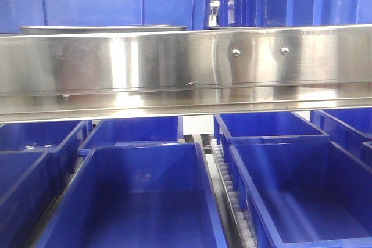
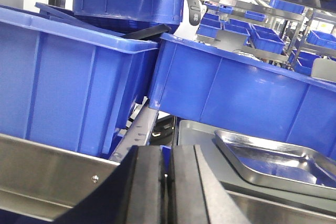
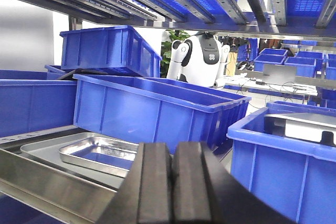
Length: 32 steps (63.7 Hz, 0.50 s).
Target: Stack silver trays without gaps
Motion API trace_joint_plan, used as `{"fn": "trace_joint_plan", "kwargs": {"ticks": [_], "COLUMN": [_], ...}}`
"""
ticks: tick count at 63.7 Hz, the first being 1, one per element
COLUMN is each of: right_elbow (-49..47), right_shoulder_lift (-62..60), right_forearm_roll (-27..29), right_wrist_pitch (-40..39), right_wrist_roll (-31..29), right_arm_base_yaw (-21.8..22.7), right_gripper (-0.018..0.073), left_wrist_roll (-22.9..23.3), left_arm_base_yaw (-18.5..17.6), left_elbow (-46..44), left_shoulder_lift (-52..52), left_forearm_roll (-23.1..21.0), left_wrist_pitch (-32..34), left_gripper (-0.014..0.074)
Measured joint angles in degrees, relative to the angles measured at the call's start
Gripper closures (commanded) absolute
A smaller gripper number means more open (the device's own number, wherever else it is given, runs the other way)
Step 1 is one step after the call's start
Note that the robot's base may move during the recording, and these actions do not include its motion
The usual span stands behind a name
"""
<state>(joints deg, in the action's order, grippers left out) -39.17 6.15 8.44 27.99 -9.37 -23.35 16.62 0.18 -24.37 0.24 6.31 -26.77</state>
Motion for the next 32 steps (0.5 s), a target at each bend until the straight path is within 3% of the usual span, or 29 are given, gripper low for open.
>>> {"fn": "trace_joint_plan", "kwargs": {"ticks": [19, 25, 32], "right_elbow": [0.0, 0.0, 0.0], "right_shoulder_lift": [0.0, 0.0, 0.0], "right_forearm_roll": [0.0, 0.0, 0.0], "right_wrist_pitch": [0.0, 0.0, 0.0], "right_wrist_roll": [0.0, 0.0, 0.0], "right_arm_base_yaw": [0.0, 0.0, 0.0], "right_gripper": [0.0637, 0.0637, 0.0637], "left_wrist_roll": [-0.62, -5.37, -15.78], "left_arm_base_yaw": [0.0, 0.0, 0.0], "left_elbow": [5.11, 6.82, 8.5], "left_shoulder_lift": [0.0, 0.0, 0.0], "left_forearm_roll": [0.44, -0.2, -5.86], "left_wrist_pitch": [7.32, 11.41, 13.92], "left_gripper": [0.0584, 0.0584, 0.0584]}}
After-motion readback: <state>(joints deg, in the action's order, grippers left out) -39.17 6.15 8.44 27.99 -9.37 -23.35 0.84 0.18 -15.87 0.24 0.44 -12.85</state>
